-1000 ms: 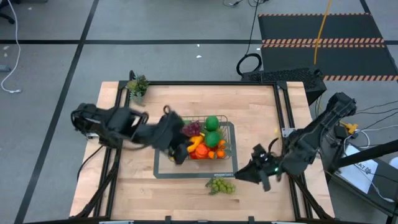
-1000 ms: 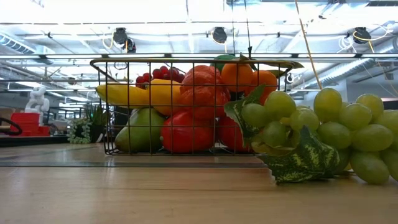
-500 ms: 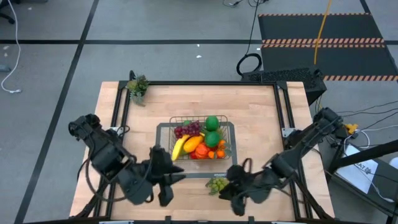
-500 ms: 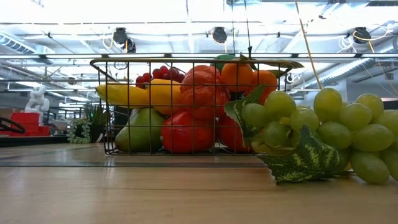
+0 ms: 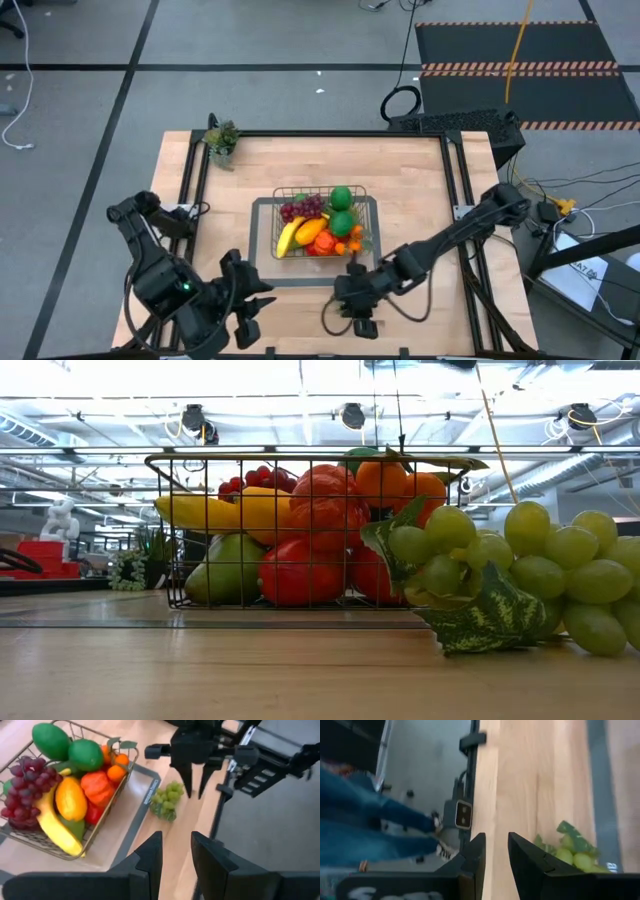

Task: Build produce basket
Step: Put the green grapes into the gold wire basket

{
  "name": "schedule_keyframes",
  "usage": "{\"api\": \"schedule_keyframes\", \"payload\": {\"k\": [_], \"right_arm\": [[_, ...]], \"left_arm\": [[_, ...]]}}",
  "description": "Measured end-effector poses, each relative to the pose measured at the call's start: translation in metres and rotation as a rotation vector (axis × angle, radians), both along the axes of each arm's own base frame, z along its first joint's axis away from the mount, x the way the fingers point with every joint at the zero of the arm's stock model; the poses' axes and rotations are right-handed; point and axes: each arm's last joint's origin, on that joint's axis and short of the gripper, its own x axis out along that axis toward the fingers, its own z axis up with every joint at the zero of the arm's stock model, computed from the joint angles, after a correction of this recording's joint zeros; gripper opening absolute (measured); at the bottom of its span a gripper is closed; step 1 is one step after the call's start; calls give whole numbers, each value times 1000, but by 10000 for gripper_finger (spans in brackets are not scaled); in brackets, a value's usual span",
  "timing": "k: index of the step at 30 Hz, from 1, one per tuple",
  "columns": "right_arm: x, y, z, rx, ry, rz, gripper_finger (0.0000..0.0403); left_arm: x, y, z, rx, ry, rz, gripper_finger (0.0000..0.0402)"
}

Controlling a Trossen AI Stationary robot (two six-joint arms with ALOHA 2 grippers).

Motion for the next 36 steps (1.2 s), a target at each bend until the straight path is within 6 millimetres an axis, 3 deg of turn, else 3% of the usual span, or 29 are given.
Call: {"api": "schedule_keyframes", "payload": {"k": [10, 14, 20, 24, 29, 36], "right_arm": [[28, 4, -28, -93, 65, 159, 76], [37, -1, -43, -172, 91, 237, 97], [40, -5, -61, -325, 80, 404, 180], [40, -7, -61, -448, 37, 455, 218], [44, -12, -61, -533, 8, 431, 226], [54, -10, -79, -425, 35, 396, 226]], "left_arm": [[-4, -18, -44, 20, 85, 22, 101], [-4, -21, -55, 17, 122, 13, 101], [-4, -20, -56, 21, 133, 4, 101], [-3, -19, -57, 25, 136, 6, 101], [-3, -19, -56, 25, 136, 8, 101], [-1, -17, -56, 36, 135, 9, 101]]}}
